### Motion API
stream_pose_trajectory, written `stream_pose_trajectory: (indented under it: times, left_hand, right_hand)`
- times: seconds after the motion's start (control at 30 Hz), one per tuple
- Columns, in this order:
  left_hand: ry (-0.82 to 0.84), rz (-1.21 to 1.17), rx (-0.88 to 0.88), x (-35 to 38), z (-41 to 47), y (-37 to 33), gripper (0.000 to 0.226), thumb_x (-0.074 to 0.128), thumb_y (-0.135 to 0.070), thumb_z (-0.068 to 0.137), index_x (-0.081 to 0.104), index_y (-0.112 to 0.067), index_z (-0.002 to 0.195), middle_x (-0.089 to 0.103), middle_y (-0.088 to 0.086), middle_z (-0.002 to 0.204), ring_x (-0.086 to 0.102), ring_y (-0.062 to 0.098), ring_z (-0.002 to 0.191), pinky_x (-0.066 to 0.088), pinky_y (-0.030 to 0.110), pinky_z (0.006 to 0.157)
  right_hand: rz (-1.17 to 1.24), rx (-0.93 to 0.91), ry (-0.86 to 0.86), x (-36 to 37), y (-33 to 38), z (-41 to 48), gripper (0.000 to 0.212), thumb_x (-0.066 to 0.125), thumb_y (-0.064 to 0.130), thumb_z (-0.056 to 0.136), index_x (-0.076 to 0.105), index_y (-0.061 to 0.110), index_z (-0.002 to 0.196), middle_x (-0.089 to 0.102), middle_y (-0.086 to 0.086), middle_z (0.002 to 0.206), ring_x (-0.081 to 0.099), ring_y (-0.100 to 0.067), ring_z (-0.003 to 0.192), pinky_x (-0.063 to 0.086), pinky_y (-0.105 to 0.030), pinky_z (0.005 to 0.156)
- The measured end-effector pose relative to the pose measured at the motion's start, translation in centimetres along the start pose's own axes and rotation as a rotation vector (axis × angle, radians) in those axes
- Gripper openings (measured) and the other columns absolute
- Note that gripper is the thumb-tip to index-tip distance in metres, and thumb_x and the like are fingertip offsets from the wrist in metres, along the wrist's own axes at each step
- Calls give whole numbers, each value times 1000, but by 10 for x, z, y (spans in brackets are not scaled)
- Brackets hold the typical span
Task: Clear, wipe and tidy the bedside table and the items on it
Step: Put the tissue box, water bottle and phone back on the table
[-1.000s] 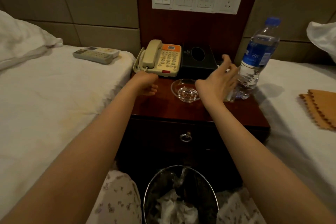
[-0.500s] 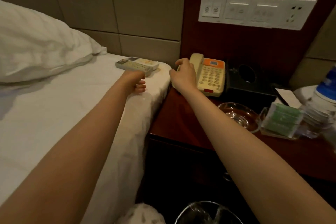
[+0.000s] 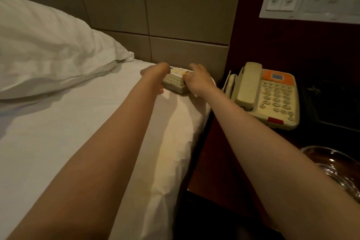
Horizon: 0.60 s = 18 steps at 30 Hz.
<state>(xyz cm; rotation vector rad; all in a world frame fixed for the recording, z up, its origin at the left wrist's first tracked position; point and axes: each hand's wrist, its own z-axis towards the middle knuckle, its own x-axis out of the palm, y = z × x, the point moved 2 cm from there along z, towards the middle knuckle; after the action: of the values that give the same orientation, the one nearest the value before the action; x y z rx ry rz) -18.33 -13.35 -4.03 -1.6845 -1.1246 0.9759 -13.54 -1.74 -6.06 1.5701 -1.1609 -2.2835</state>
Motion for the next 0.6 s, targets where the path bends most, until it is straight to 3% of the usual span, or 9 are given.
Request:
stream_pose_trajectory:
  times: [0.07,0.13,0.27,0.33,0.4,0.5,0.6]
  left_hand:
    - [9,-6,20,4,9,-2,60,54,-19,86,33,-6,141,33,13,149,38,31,134,41,42,100]
    - [1,-9,15,6,15,-5,66,56,-20,85,30,-9,144,34,14,148,40,32,132,43,42,97]
    - [-79,7,-21,6,20,-2,57,60,-21,81,39,-12,133,50,16,129,57,28,108,50,32,55]
    - [-83,45,-3,8,23,-1,54,61,-21,80,43,-11,130,50,15,129,59,30,105,47,32,44]
    - [-86,72,14,12,22,-1,52,60,-18,83,43,-10,131,49,14,129,58,30,105,48,34,49]
    - [-63,90,17,13,21,0,43,56,-15,87,44,-8,129,53,15,125,59,29,104,54,37,71]
    - [-50,83,12,11,16,1,23,53,-14,88,48,-7,109,55,16,120,59,31,106,52,44,90]
  right_hand:
    - [-56,-41,71,7,1,6,51,36,27,98,29,7,145,29,-15,150,29,-31,137,26,-37,111]
    - [-21,-10,66,8,2,12,50,39,29,98,34,5,142,36,-16,147,34,-32,134,29,-37,108]
    - [60,43,66,9,7,18,42,45,34,95,54,5,124,56,-16,127,52,-32,115,42,-37,88]
    - [81,86,75,8,8,19,41,45,33,95,55,4,123,57,-16,125,53,-32,114,44,-38,92]
    - [123,137,77,7,7,21,42,49,32,94,52,4,125,57,-16,126,54,-32,115,44,-38,94]
    - [191,172,109,5,8,20,51,54,34,91,47,3,130,57,-15,125,56,-30,112,47,-36,88]
    - [288,216,167,1,12,10,42,56,36,87,49,8,118,60,-9,100,59,-23,90,49,-31,69]
